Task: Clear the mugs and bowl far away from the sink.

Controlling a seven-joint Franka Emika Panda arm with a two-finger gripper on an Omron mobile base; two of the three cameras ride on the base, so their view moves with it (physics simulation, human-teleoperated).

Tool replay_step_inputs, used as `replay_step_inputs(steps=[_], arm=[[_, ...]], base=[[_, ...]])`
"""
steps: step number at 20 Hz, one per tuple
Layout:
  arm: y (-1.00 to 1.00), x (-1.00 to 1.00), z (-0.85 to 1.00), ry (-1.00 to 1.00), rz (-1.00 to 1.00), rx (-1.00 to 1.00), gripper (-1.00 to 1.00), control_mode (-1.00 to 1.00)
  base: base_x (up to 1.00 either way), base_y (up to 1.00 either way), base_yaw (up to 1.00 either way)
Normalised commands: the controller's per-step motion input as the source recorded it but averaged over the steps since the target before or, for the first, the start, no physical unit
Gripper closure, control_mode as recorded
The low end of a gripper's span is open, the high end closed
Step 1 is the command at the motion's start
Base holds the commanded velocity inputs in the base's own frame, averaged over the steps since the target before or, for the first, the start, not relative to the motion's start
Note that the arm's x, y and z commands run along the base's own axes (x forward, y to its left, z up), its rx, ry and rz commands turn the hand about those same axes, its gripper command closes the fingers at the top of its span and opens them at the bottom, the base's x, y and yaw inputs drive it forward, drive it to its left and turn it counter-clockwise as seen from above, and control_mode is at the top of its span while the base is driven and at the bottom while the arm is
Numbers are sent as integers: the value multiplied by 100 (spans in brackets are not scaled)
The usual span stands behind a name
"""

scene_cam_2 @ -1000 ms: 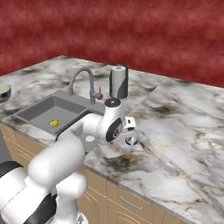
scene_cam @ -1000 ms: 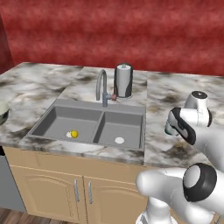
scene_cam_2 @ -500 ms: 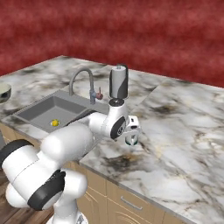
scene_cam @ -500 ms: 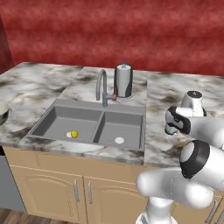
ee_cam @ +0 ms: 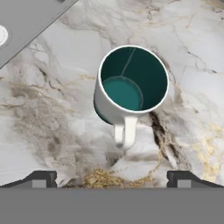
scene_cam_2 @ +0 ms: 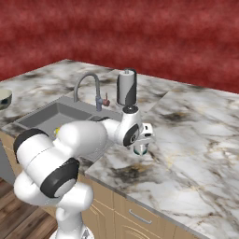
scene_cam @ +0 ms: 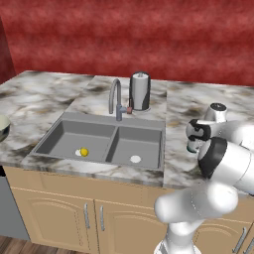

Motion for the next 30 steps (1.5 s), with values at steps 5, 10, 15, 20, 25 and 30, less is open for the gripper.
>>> replay_step_inputs(steps=[5,10,15,20,25,30], arm=[[-4,25,-23,0,0,0,-100,-100],[-17,18,-23,0,0,0,-100,-100],[-26,11,-19,0,0,0,-100,-100],[-6,5,-6,0,0,1,-100,-100],[0,6,0,0,0,2,-100,-100],[0,7,-2,0,0,3,-100,-100]], base=[[0,0,0],[0,0,0],[0,0,0],[0,0,0],[0,0,0],[0,0,0]])
